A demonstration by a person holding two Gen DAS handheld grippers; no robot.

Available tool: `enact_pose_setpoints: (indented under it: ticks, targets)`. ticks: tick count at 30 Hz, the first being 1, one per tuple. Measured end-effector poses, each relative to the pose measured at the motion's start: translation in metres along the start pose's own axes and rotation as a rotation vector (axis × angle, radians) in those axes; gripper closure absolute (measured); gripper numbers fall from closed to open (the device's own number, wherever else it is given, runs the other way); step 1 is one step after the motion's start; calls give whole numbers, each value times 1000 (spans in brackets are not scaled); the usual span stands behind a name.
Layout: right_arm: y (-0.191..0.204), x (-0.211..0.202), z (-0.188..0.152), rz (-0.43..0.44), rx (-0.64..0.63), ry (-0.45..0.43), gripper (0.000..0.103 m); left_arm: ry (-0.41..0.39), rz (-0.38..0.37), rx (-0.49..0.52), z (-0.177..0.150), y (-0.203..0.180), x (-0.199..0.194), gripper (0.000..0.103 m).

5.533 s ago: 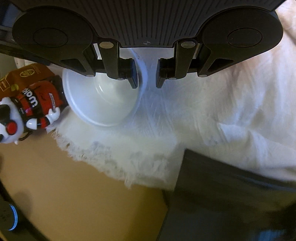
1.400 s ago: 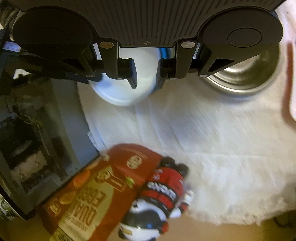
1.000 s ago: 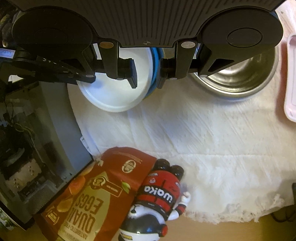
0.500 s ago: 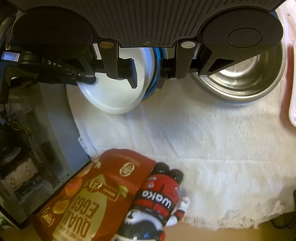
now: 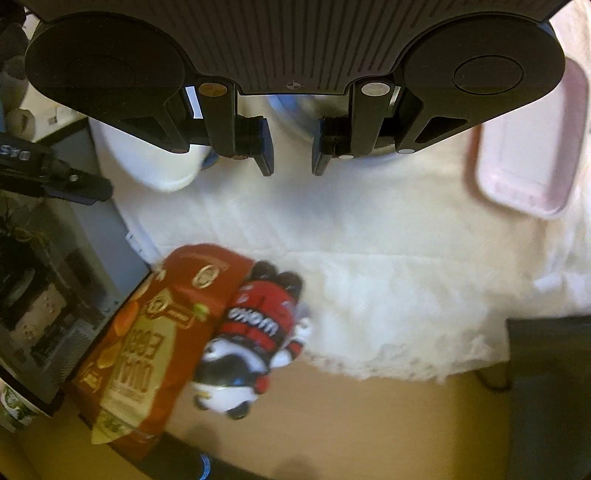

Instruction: Organize plates and bowls

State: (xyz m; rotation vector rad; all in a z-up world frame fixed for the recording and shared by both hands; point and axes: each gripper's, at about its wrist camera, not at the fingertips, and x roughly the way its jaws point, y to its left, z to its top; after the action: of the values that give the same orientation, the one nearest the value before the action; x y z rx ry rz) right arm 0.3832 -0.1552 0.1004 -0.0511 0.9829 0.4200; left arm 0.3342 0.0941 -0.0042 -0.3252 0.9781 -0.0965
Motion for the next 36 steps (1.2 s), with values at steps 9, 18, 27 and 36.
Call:
enact_pose_setpoints:
  ticks: [9,18,27,36]
  targets:
    - [96,2,-52,14,49,52,62,101,16,32,-15,87,-5,78]
    - [125,1,-89,-82,114,97,60,146,-69,102,-20,109,3,78]
    - [116,26,-124,-188,238,159,55,182,-136,93,-20,115,17,78]
    - [118,69,-139,-186,310,208,55,179,-71,111,-22,116,32,77]
